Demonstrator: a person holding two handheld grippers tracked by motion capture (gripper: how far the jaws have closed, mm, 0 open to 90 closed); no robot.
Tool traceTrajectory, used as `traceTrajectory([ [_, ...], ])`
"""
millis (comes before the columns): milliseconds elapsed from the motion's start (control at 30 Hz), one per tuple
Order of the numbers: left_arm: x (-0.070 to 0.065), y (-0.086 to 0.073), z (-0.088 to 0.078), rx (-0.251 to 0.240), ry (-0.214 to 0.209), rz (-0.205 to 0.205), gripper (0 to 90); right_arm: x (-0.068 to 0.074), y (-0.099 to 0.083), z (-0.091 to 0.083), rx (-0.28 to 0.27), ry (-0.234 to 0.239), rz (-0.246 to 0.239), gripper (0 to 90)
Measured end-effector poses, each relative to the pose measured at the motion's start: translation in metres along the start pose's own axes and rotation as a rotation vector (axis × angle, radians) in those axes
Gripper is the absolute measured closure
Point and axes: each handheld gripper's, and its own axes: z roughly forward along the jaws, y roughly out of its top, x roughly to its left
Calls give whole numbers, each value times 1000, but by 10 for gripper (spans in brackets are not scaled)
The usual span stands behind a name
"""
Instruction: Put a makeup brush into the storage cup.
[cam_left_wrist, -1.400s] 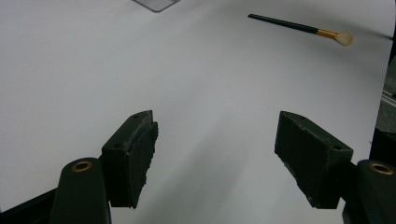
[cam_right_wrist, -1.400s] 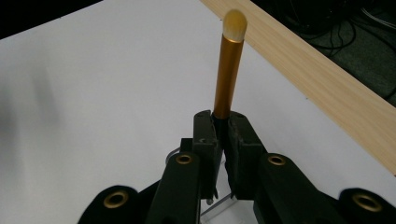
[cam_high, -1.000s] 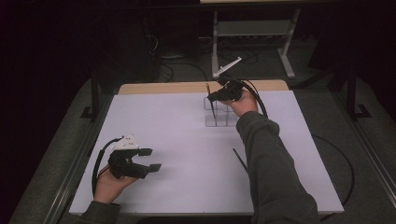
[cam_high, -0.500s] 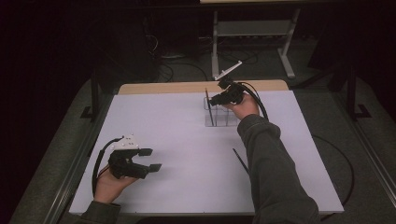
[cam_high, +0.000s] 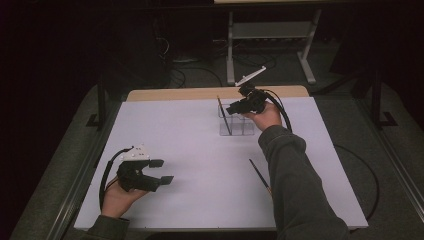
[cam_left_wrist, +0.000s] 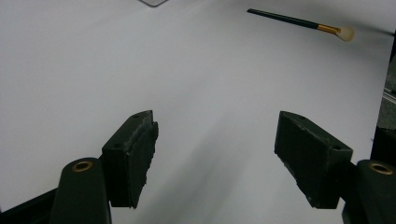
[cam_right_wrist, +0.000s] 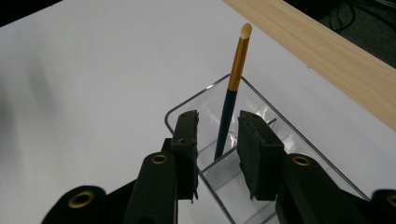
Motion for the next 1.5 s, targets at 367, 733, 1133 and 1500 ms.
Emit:
traceTrajectory([
  [367, 0, 0, 0, 6, 3, 6, 281, 4, -7, -14, -41, -2, -14, 618],
  [733, 0, 0, 2, 12, 6, 7, 280, 9, -10, -24, -51, 3, -13, 555],
  [1133, -1, 1, 1, 6, 6, 5, 278, 10, -21, -32, -57, -8, 8, 440],
  [1500, -2, 1, 1, 1, 6, 0, 276, 12, -29, -37, -68, -1, 29, 376],
])
